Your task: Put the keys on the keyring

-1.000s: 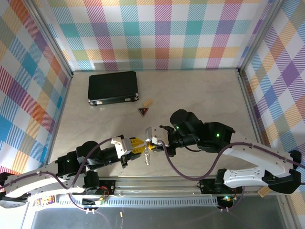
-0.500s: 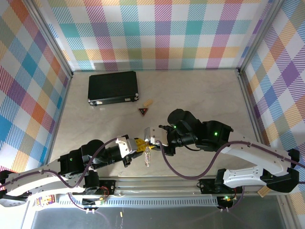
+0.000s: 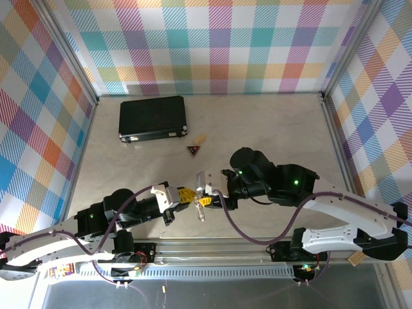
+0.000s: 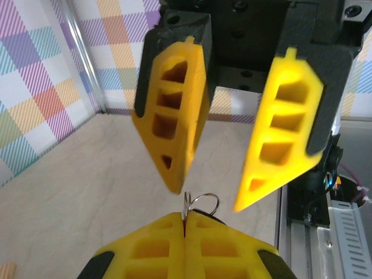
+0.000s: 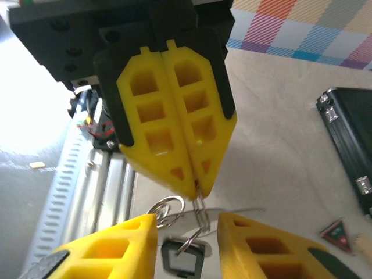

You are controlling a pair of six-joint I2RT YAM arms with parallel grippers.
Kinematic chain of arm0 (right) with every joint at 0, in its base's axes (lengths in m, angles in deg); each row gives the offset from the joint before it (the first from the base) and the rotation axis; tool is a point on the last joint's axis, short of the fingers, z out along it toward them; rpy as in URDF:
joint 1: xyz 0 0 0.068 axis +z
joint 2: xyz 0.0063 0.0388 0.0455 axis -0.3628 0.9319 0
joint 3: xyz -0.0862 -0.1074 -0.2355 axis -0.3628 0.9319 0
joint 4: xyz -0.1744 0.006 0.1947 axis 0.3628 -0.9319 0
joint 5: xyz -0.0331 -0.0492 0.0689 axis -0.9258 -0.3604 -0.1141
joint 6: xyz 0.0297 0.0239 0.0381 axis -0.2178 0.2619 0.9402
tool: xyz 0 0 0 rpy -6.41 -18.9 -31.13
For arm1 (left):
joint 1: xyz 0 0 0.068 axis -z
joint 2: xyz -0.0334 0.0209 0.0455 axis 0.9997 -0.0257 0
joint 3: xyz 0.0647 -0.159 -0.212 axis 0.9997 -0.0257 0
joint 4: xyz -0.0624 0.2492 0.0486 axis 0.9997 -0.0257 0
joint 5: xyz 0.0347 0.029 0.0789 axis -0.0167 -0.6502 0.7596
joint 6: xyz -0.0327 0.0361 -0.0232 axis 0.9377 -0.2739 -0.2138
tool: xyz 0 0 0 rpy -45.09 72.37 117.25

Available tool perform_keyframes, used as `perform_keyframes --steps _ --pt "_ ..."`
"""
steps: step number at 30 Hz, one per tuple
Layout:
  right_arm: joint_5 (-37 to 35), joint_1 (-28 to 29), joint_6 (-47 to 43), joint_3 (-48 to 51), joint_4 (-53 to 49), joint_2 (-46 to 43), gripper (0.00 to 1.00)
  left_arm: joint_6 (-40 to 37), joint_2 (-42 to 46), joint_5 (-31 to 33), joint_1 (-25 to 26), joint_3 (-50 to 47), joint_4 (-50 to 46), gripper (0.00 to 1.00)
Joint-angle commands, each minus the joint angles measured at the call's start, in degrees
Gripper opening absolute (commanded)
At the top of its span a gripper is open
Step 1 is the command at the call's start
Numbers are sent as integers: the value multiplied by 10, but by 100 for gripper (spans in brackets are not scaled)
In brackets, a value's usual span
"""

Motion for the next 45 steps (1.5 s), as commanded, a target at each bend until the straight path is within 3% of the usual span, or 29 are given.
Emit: perform_keyframes --steps 1,4,10,17,25,33,45 --pt "10 4 27 8 22 -37 41 5 21 -30 1 -1 51 0" --pt "13 2 45 19 37 -59 44 7 25 -40 0 -1 54 0" --pt "8 1 53 26 42 -62 40 13 29 -58 0 -8 73 0" --pt "27 1 59 28 79 -46 29 19 27 -77 0 -15 93 0" --pt "56 0 61 29 81 -24 29 24 28 -81 0 -18 100 0" --pt "66 1 59 36 90 -19 14 25 27 -85 0 -20 104 0" --pt "60 1 37 15 48 -8 0 19 24 -66 0 -9 66 0"
